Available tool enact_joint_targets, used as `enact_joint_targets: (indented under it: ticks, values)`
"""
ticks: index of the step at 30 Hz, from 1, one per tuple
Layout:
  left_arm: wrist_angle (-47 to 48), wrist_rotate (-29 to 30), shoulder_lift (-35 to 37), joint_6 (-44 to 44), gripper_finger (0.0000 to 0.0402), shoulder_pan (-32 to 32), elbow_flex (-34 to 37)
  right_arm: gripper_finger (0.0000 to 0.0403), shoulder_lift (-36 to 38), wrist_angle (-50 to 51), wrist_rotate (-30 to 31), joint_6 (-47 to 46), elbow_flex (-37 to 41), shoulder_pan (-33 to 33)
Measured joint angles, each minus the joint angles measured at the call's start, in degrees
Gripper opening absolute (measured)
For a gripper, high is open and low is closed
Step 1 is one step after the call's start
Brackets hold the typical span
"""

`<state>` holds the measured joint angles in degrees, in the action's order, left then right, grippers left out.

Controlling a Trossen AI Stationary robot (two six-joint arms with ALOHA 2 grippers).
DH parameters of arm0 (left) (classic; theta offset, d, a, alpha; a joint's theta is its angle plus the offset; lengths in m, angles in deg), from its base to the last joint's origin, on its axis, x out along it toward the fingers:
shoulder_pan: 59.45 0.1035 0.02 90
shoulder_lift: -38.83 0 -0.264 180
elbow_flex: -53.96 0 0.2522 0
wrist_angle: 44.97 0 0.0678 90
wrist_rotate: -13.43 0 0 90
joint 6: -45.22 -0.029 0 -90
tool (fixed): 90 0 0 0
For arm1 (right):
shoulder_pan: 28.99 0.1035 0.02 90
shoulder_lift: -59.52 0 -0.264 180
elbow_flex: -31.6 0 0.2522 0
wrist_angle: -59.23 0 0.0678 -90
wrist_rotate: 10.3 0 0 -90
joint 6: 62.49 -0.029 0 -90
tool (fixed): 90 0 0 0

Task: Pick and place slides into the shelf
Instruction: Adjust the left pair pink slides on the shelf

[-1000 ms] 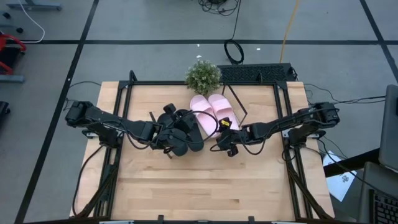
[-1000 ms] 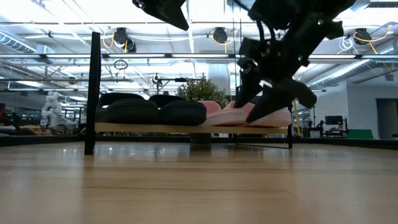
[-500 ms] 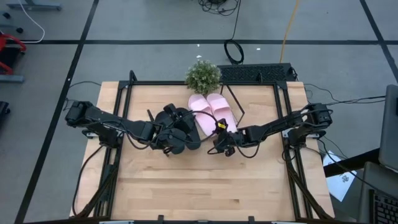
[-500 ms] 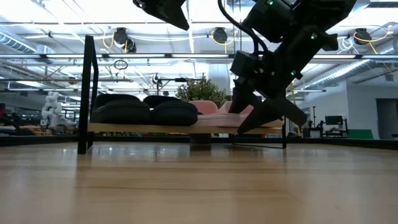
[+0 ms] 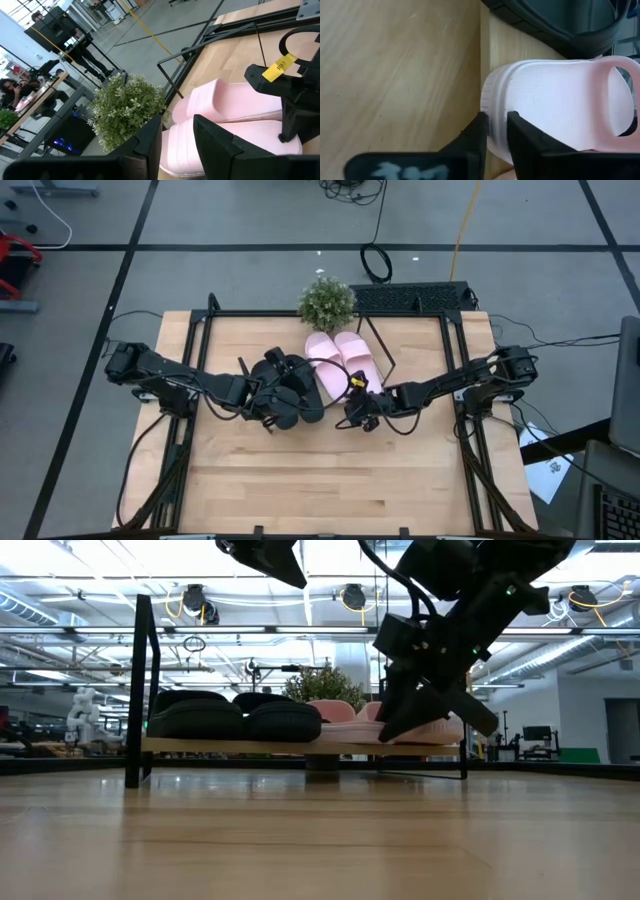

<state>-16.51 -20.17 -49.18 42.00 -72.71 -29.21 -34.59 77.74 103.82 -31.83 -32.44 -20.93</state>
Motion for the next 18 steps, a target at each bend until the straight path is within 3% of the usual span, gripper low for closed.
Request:
enact_joint_targets:
  ticks: [7, 18]
  values:
    - [0.0, 0.0, 0.0, 0.0, 0.012, 0.0, 0.0, 0.0038, -0.1, 0.0, 4.5, 1.8, 0.0, 1.4]
    - [-1.4, 0.0, 0.0, -0.2, 0.012, 0.0, 0.0, 0.0036, 1.0, -0.2, 6.3, 2.9, 0.1, 3.0]
